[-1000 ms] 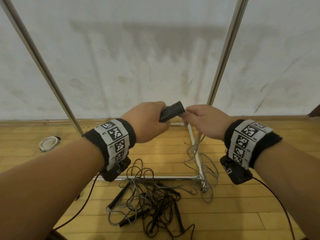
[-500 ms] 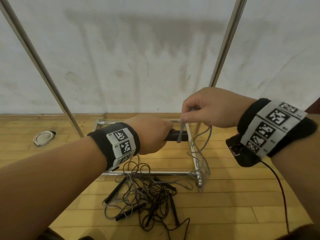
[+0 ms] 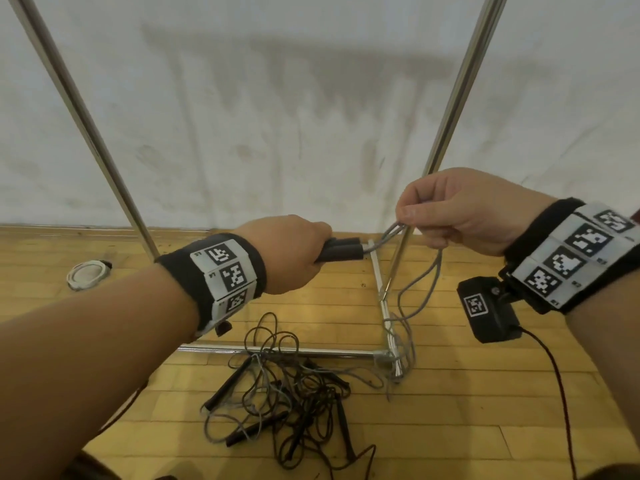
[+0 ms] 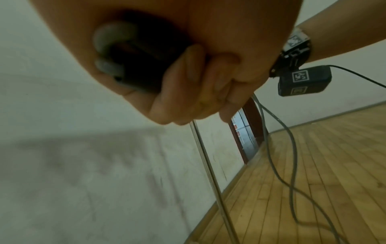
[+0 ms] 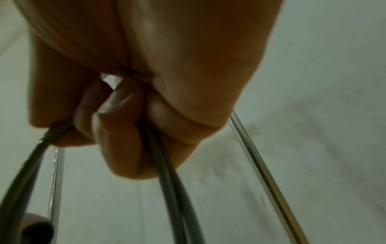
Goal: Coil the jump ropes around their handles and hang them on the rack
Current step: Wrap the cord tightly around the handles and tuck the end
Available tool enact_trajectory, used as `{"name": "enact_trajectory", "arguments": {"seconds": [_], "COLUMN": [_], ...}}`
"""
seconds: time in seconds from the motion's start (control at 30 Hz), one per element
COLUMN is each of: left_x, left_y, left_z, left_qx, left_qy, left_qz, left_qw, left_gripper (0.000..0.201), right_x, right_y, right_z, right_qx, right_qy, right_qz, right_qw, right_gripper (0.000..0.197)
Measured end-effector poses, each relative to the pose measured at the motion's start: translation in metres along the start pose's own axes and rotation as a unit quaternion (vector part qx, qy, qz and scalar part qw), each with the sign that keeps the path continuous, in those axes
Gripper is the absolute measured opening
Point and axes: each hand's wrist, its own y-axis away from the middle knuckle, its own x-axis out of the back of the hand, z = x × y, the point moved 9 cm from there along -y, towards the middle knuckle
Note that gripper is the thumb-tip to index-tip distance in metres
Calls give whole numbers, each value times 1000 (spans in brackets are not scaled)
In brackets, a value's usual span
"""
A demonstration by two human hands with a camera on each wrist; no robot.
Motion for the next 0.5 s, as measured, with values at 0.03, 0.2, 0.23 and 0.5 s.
{"name": "enact_trajectory", "arguments": {"seconds": [0.03, 0.2, 0.23, 0.5], "left_x": [-2, -22, -21, -36], "left_y": [-1, -9, -10, -3], "left_z": [-5, -15, -22, -1], "left_qx": [15, 65, 85, 48], "left_qy": [-4, 77, 114, -7], "left_qz": [0, -32, -26, -83], "left_qw": [1000, 994, 989, 995], "left_gripper": [12, 21, 20, 21], "right_x": [2, -20, -24, -57], "right_y": [1, -3, -3, -4], "right_z": [-5, -26, -25, -26], "right_qx": [3, 40, 35, 52], "right_qy": [70, 331, 374, 500], "right_qz": [12, 28, 33, -35], "right_qw": [997, 942, 926, 863], "right_gripper": [17, 15, 17, 29]}}
